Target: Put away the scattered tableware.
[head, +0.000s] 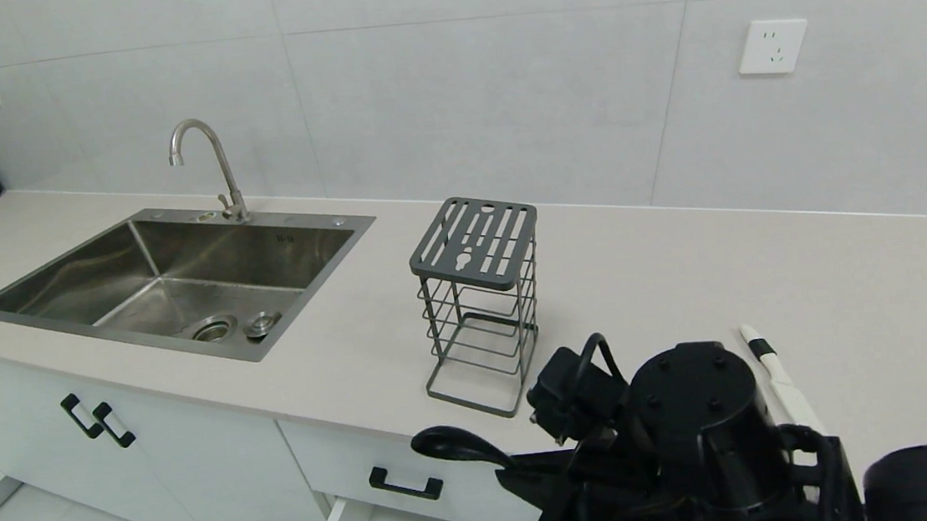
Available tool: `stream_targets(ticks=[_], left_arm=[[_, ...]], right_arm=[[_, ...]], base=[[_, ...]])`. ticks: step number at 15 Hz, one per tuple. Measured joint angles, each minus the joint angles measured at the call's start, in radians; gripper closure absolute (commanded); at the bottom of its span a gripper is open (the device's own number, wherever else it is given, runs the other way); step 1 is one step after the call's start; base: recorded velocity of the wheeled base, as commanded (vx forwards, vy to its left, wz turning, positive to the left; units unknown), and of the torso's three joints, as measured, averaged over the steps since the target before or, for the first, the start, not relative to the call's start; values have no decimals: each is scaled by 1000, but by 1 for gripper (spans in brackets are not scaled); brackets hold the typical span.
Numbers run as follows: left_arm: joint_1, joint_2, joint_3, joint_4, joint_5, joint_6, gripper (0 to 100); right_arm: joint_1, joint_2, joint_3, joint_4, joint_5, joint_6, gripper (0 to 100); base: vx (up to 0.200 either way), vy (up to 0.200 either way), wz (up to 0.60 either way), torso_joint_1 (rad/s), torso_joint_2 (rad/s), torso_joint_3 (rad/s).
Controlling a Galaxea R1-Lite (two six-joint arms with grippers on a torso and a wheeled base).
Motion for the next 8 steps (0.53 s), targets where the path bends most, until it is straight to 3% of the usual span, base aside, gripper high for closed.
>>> stream_targets(ticks=[5, 8], left_arm=[[0, 0, 0, 0, 0, 0, 0], [0, 0, 0, 0, 0, 0, 0]], right_arm=[[79, 60, -65, 1, -18, 18, 100], [104, 73, -82, 3, -59, 21, 100]], base=[[0, 0, 0, 0, 0, 0], [0, 0, 600, 1, 6, 4]])
